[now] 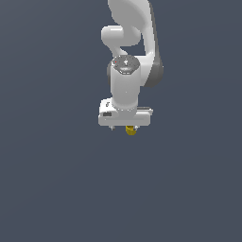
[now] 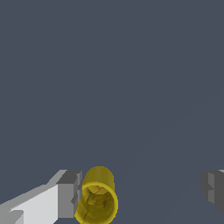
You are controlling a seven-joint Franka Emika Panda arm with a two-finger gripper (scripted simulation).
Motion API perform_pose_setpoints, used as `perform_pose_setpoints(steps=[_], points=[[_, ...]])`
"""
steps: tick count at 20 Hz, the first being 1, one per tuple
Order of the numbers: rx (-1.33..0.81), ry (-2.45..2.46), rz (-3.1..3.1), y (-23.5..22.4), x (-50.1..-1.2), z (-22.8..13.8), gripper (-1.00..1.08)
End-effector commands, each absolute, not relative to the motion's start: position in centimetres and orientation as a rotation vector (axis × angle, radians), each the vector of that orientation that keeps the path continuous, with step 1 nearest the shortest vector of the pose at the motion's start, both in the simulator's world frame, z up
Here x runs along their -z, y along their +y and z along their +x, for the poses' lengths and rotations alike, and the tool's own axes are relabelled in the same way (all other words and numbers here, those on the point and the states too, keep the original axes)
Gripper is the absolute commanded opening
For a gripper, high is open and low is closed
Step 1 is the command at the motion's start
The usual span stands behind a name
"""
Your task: Pick up the object and move it to a goal position.
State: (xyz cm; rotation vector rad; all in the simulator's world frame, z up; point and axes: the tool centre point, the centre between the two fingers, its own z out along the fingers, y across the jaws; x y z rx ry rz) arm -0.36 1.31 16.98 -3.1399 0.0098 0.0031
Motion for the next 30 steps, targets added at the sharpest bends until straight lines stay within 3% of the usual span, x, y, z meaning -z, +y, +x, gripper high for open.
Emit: perform_pose_setpoints(steps=[1, 11, 21, 30], points=[[-0.003, 0.010, -3.140, 1.3, -17.0, -0.4, 1.00], [-0.027, 0.066, -3.142, -2.2, -16.6, -0.6, 1.00], [-0.024, 0.011, -3.143, -1.2, -15.8, -1.4, 1.00], [-0.014, -0.200, -3.138, 2.2, -12.8, -4.7, 1.00]])
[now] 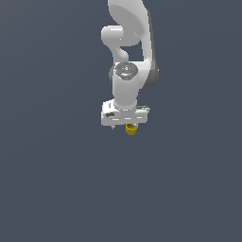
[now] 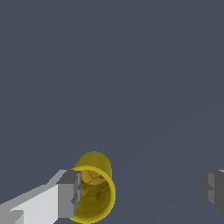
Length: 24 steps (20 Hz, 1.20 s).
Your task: Pick up the object and move it to a goal position.
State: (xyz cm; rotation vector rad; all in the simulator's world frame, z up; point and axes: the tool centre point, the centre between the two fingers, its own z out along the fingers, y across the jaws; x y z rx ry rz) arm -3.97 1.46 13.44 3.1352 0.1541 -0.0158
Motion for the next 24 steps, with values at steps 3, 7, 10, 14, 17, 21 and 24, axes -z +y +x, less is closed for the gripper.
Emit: perform_pose_setpoints(steps=[3, 7, 10, 14, 17, 21, 24], points=[[0.009, 0.289, 3.126, 3.5, -11.7, -6.3, 1.00], [0.005, 0.381, 3.117, 4.8, -10.6, -8.0, 1.00], [0.002, 0.428, 3.112, 5.5, -10.1, -8.9, 1.00], [0.000, 0.461, 3.107, 5.9, -9.7, -9.6, 1.00], [0.001, 0.460, 3.108, 5.9, -9.7, -9.6, 1.00], [0.001, 0.461, 3.108, 5.9, -9.2, -9.6, 1.00], [0.001, 0.462, 3.108, 5.9, -8.2, -9.7, 1.00]])
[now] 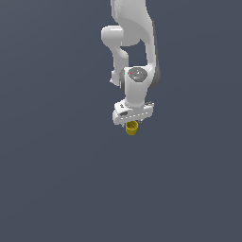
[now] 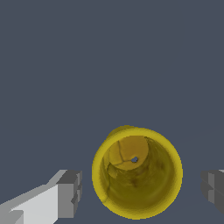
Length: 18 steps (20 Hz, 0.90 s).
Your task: Pick up the object and move it to a goal position.
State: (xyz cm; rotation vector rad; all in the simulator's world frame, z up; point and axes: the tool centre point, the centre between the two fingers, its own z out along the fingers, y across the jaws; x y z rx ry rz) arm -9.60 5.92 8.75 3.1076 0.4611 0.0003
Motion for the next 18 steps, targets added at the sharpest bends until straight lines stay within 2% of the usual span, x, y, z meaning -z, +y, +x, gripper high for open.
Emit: perform_pose_setpoints(steps=[1, 12, 13, 18], points=[[0.001, 0.463, 3.107, 5.9, -7.8, -9.7, 1.00], [0.000, 0.466, 3.107, 6.0, -4.6, -9.7, 1.00], [0.000, 0.466, 3.107, 6.0, -4.6, -9.7, -1.00], [0.000, 0.466, 3.107, 6.0, -4.6, -9.7, -1.00]])
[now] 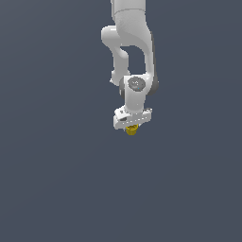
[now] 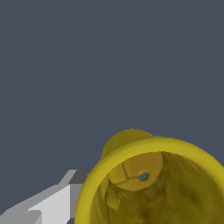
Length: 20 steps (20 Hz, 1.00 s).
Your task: Pick up the object and move it to a goal position.
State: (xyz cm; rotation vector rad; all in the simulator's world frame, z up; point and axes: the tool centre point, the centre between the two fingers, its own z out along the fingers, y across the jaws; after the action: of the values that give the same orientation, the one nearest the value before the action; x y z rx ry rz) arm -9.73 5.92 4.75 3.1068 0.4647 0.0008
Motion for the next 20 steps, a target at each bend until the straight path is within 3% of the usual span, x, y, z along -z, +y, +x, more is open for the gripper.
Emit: perform_pose_setpoints(steps=[1, 11, 20], points=[[0.000, 0.466, 3.107, 6.0, -4.6, -9.7, -1.00], [-0.002, 0.465, 3.107, 5.6, -5.6, -9.7, -1.00], [-0.001, 0.466, 3.107, 4.0, -10.5, -9.7, -1.00]])
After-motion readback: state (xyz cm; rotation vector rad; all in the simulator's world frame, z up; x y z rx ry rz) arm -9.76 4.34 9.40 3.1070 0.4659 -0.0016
